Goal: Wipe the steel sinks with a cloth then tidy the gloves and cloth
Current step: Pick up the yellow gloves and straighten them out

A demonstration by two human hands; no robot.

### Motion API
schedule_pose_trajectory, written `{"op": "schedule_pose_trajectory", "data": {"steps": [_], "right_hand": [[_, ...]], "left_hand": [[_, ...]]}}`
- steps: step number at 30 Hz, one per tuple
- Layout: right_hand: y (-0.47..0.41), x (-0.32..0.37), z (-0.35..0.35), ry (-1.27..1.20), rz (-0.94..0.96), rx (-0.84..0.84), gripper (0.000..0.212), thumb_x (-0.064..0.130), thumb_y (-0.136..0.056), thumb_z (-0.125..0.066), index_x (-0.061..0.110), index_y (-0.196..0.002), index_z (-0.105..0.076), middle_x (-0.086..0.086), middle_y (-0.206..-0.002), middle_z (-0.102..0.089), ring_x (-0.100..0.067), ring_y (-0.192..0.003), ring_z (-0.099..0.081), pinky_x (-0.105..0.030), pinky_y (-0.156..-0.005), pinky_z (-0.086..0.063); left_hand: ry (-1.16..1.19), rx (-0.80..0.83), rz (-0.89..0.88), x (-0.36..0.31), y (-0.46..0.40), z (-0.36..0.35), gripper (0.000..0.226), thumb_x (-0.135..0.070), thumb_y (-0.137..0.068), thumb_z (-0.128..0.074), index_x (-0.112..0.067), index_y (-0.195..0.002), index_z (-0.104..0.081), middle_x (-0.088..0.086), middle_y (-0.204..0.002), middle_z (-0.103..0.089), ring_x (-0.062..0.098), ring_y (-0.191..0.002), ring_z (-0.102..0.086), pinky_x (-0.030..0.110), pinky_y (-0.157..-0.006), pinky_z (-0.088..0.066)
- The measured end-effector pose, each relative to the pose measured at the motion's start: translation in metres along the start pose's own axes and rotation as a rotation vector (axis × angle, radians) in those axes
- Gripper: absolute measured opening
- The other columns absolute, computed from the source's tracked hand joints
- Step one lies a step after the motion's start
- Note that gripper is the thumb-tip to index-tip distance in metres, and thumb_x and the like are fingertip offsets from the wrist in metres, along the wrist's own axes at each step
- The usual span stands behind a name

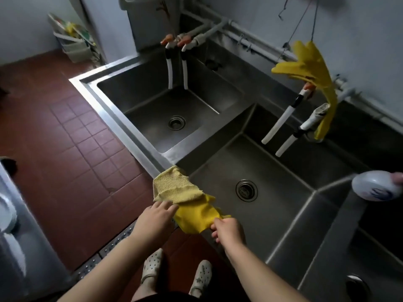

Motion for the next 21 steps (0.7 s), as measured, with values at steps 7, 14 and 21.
{"op": "schedule_pose_trajectory", "data": {"steps": [7, 14, 21], "right_hand": [[0.009, 0.001, -0.013, -0.048, -0.157, -0.267, 0.038, 0.034, -0.086, -0.061, 0.015, -0.052, -0.059, 0.006, -0.046, -0.057, -0.010, -0.043, -0.051, -0.019, -0.043, -0.032], [0.022, 0.017, -0.029, -0.612, -0.115, -0.525, 0.017, 0.012, -0.079, -0.066, 0.014, -0.064, -0.057, -0.003, -0.063, -0.058, -0.021, -0.063, -0.052, -0.030, -0.060, -0.042], [0.055, 0.038, 0.018, -0.668, 0.135, -0.588, 0.022, 0.012, -0.078, -0.064, 0.018, -0.062, -0.050, 0.000, -0.058, -0.041, -0.018, -0.064, -0.038, -0.031, -0.060, -0.030]], "left_hand": [[-0.136, 0.014, -0.336, 0.029, -0.042, 0.002, 0.064, -0.033, -0.091, -0.052, -0.031, -0.148, -0.024, -0.007, -0.157, -0.018, 0.015, -0.145, -0.015, 0.033, -0.117, -0.014], [-0.121, -0.197, -0.547, 0.058, -0.056, 0.019, 0.057, -0.033, -0.048, -0.090, -0.023, -0.102, -0.074, -0.003, -0.108, -0.072, 0.020, -0.097, -0.069, 0.038, -0.078, -0.056], [-0.138, 0.024, -0.461, 0.046, -0.071, 0.027, 0.044, -0.041, -0.095, -0.039, -0.031, -0.138, -0.041, -0.009, -0.144, -0.041, 0.015, -0.136, -0.031, 0.031, -0.109, -0.024]]}}
Point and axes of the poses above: each hand's wrist, its own y-axis away from the middle knuckle, its own z-axis out of the back of the hand, x = y × z, the point moved 3 cm from there along -y, towards the middle knuckle
